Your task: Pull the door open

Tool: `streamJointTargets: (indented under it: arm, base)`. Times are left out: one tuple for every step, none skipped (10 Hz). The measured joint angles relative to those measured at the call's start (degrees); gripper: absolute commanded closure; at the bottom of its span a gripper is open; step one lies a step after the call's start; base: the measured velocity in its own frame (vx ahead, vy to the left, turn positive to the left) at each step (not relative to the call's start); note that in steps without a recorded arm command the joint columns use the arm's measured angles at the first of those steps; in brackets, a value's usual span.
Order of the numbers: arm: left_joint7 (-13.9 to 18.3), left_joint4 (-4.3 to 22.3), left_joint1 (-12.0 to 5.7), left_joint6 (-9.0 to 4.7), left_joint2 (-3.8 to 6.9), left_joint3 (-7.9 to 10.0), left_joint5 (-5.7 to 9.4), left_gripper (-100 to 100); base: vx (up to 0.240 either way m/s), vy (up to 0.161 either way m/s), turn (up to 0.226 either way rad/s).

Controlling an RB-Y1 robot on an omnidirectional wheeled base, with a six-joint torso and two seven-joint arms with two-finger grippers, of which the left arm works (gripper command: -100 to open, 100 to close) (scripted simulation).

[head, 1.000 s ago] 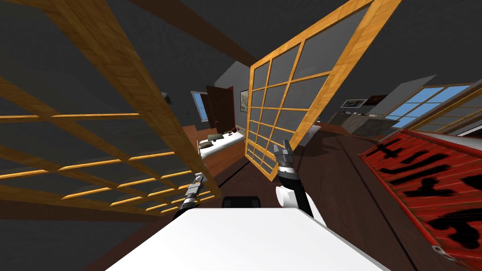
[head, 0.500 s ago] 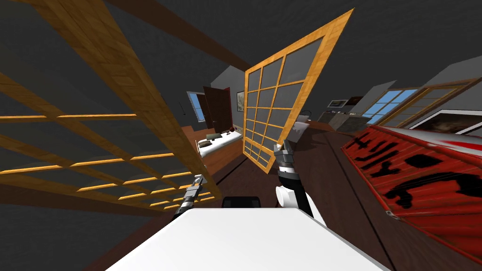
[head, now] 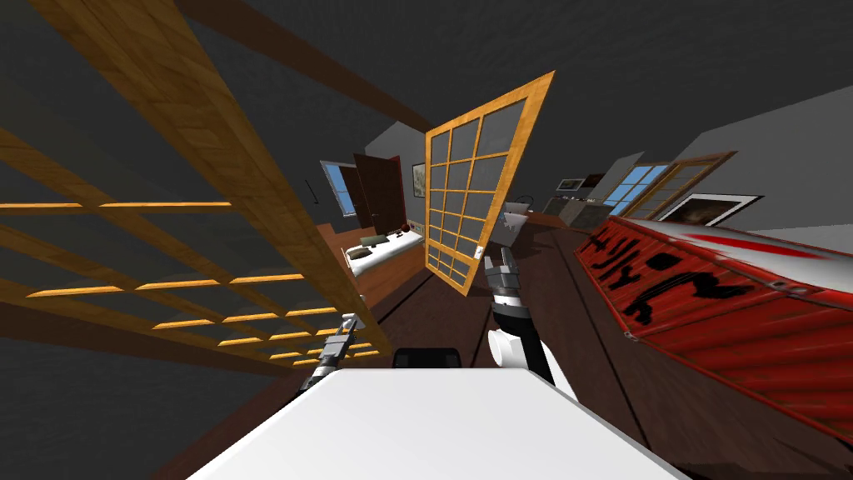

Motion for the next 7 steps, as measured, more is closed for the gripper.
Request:
streamJointTargets:
  arm:
    - [0.4, -0.1, 0.34, -0.42, 0.34, -0.5, -0.22, 100]
    - [0.5, -0.1, 0.52, -0.39, 0.28, -0.73, -0.31, 100]
    - [0.8, 0.4, 0.61, -0.7, 0.47, -0.96, -0.41, 100]
    - [1.2, 0.9, 0.4, -1.27, 0.74, -1.14, -0.53, 100]
    - [1.6, 1.3, 0.15, -1.87, 0.96, -1.38, -0.71, 100]
    - [2.0, 1.6, 0.16, -2.44, 1.11, -1.74, -0.92, 100]
    - [2.3, 2.0, 0.19, -3.07, 1.3, -2.09, -1.14, 100]
  base:
    - [-0.106, 0.025, -0.021]
    - [-0.113, 0.016, -0.13]
    - [-0.216, 0.044, -0.177]
    - [-0.227, 0.047, -0.14]
    - [-0.204, 0.061, -0.137]
    - [-0.224, 0.047, -0.131]
    - [-0.207, 0.039, -0.138]
